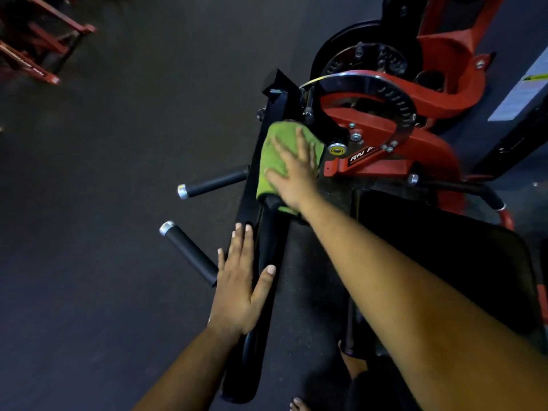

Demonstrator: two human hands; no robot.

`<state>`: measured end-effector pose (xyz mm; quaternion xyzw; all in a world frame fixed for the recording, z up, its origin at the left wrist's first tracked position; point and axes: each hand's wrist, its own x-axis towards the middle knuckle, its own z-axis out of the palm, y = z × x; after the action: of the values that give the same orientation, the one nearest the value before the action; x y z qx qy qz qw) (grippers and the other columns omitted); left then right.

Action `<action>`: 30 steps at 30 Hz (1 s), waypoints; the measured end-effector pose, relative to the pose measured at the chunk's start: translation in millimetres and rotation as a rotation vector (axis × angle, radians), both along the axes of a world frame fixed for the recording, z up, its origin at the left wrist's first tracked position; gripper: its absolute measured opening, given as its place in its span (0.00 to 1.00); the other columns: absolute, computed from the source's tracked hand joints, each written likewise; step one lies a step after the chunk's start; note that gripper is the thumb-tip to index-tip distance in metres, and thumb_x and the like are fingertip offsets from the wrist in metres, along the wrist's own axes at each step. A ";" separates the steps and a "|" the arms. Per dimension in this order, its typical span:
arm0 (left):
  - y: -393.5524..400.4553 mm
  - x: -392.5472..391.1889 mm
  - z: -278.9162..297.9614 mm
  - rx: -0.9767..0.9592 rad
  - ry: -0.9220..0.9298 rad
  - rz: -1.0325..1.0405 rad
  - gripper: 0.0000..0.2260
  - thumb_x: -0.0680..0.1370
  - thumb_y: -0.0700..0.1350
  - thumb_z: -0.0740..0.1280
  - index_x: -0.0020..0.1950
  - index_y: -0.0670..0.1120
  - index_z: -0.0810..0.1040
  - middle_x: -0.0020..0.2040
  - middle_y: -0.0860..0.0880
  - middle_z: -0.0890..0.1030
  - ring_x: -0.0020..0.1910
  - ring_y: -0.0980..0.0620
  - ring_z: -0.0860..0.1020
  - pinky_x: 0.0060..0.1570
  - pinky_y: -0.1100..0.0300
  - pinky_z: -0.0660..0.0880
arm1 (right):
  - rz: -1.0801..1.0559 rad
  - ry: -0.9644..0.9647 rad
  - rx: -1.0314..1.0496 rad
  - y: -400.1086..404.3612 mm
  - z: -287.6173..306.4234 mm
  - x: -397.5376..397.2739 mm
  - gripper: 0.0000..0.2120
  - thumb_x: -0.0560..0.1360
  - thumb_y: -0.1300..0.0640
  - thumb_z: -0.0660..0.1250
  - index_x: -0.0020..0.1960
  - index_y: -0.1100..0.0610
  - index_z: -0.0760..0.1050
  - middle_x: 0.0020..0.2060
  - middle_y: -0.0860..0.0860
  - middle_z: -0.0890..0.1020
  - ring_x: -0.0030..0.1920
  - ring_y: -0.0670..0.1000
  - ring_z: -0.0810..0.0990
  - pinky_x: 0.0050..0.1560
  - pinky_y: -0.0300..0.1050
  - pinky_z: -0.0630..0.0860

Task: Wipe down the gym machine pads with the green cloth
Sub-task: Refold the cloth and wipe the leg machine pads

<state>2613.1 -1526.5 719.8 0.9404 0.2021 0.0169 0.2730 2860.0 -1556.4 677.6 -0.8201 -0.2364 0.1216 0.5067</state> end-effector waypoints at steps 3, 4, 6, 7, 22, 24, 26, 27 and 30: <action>2.2 2.4 -1.2 0.004 0.040 -0.023 0.34 0.82 0.68 0.48 0.83 0.56 0.43 0.84 0.56 0.41 0.82 0.58 0.40 0.80 0.45 0.39 | -0.122 0.242 0.357 0.6 -14.0 16.0 0.37 0.75 0.47 0.68 0.81 0.44 0.60 0.83 0.54 0.48 0.82 0.52 0.45 0.80 0.49 0.47; 2.8 2.8 -1.7 0.007 0.046 -0.024 0.33 0.82 0.68 0.48 0.83 0.57 0.43 0.84 0.56 0.41 0.82 0.58 0.40 0.80 0.45 0.39 | -0.147 0.367 0.475 -1.1 -20.6 6.2 0.37 0.75 0.47 0.67 0.82 0.45 0.58 0.83 0.52 0.51 0.82 0.49 0.49 0.80 0.48 0.49; 3.3 3.1 -3.1 0.016 0.058 -0.024 0.33 0.82 0.66 0.49 0.83 0.57 0.43 0.84 0.56 0.41 0.82 0.58 0.40 0.80 0.44 0.38 | -0.212 0.653 0.574 -3.0 -30.9 -22.9 0.41 0.73 0.41 0.66 0.82 0.48 0.57 0.82 0.49 0.59 0.80 0.48 0.58 0.81 0.50 0.55; 3.2 3.0 -3.5 0.017 0.059 -0.026 0.33 0.82 0.66 0.49 0.83 0.57 0.43 0.84 0.55 0.41 0.82 0.58 0.40 0.80 0.44 0.38 | -0.261 0.763 0.580 -5.3 -35.3 -37.7 0.44 0.70 0.36 0.66 0.82 0.49 0.59 0.80 0.49 0.63 0.78 0.48 0.63 0.80 0.52 0.58; -9.2 -37.0 -3.5 0.014 -0.118 -0.001 0.33 0.83 0.62 0.50 0.84 0.49 0.46 0.84 0.51 0.45 0.82 0.58 0.44 0.81 0.46 0.41 | -0.126 0.177 -0.059 -18.7 19.6 -99.3 0.38 0.76 0.49 0.69 0.81 0.38 0.56 0.82 0.59 0.43 0.82 0.61 0.49 0.81 0.54 0.52; -13.5 -57.5 -4.8 0.017 -0.125 -0.013 0.33 0.83 0.63 0.50 0.83 0.50 0.44 0.84 0.52 0.44 0.82 0.58 0.43 0.80 0.49 0.40 | -0.097 0.139 -0.126 -23.9 20.9 -119.8 0.36 0.77 0.49 0.67 0.81 0.38 0.56 0.82 0.58 0.42 0.82 0.62 0.47 0.79 0.55 0.51; -17.2 -81.5 -5.9 -0.008 -0.141 0.006 0.35 0.82 0.64 0.49 0.83 0.49 0.42 0.84 0.52 0.43 0.82 0.58 0.42 0.80 0.52 0.38 | -0.065 0.091 -0.164 -35.5 19.9 -155.9 0.34 0.77 0.48 0.66 0.80 0.38 0.58 0.83 0.56 0.40 0.82 0.63 0.47 0.79 0.56 0.51; -17.9 -92.7 -7.2 -0.028 -0.141 0.025 0.36 0.82 0.65 0.48 0.83 0.48 0.41 0.84 0.52 0.42 0.82 0.58 0.41 0.79 0.53 0.37 | -0.049 0.078 -0.159 -41.6 18.5 -175.8 0.34 0.76 0.47 0.65 0.80 0.38 0.59 0.83 0.55 0.40 0.82 0.62 0.47 0.80 0.58 0.52; -16.8 -132.7 -12.8 -0.106 -0.091 0.012 0.38 0.81 0.69 0.47 0.83 0.49 0.37 0.83 0.54 0.39 0.81 0.59 0.38 0.78 0.55 0.34 | -0.029 0.107 -0.115 -62.2 15.9 -246.3 0.36 0.71 0.44 0.61 0.79 0.39 0.61 0.83 0.55 0.42 0.82 0.60 0.49 0.79 0.59 0.56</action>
<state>2480.3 -1543.3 707.0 0.9217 0.1959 0.0506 0.3309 2613.7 -1618.6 693.5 -0.8435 -0.1896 0.1716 0.4723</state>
